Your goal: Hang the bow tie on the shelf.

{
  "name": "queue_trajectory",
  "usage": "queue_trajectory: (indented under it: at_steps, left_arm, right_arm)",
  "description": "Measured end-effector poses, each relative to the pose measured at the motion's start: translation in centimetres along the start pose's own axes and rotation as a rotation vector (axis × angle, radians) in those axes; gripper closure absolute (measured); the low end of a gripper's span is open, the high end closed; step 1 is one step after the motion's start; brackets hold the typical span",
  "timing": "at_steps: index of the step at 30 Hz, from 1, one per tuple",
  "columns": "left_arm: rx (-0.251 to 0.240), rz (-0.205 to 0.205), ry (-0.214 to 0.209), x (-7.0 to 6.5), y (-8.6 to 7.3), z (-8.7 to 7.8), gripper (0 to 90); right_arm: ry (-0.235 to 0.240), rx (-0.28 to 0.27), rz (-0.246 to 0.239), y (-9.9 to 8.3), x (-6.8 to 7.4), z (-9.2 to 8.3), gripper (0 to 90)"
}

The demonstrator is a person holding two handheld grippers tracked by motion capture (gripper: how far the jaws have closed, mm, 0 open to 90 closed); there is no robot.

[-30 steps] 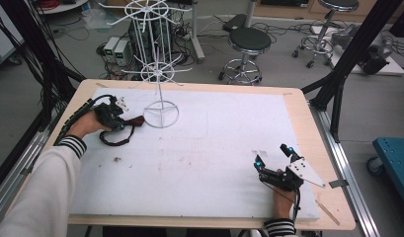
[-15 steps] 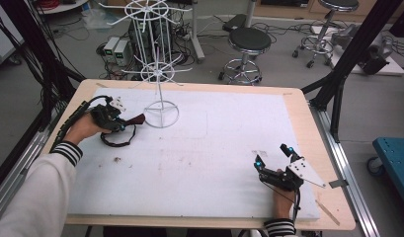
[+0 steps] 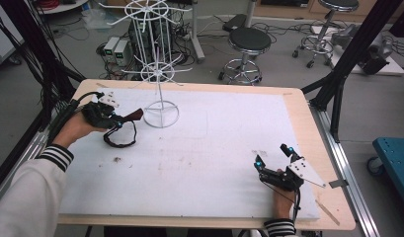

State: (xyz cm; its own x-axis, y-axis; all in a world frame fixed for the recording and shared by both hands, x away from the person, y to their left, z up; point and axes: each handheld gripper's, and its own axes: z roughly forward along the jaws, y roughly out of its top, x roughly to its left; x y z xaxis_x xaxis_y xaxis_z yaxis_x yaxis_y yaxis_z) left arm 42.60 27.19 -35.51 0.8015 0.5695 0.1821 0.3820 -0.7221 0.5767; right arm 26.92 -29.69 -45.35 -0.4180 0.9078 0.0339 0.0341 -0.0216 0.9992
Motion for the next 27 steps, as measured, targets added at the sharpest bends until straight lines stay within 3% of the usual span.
queue_trajectory:
  at_steps: [6,24,27]
  left_arm:
    - [-0.037,-0.021,0.018,0.0,-0.5,-1.3,76.0]
    - [-0.248,-0.092,0.032,0.1,-0.8,-5.6,75.9]
    - [-0.314,-0.096,0.024,-0.1,-0.5,-6.4,75.9]
  right_arm:
    - [0.000,0.003,0.004,0.0,0.0,0.0,1.4]
    - [-0.002,-0.002,-0.001,0.0,0.0,0.0,1.3]
    - [-0.002,-0.002,0.000,0.0,0.0,0.0,1.4]
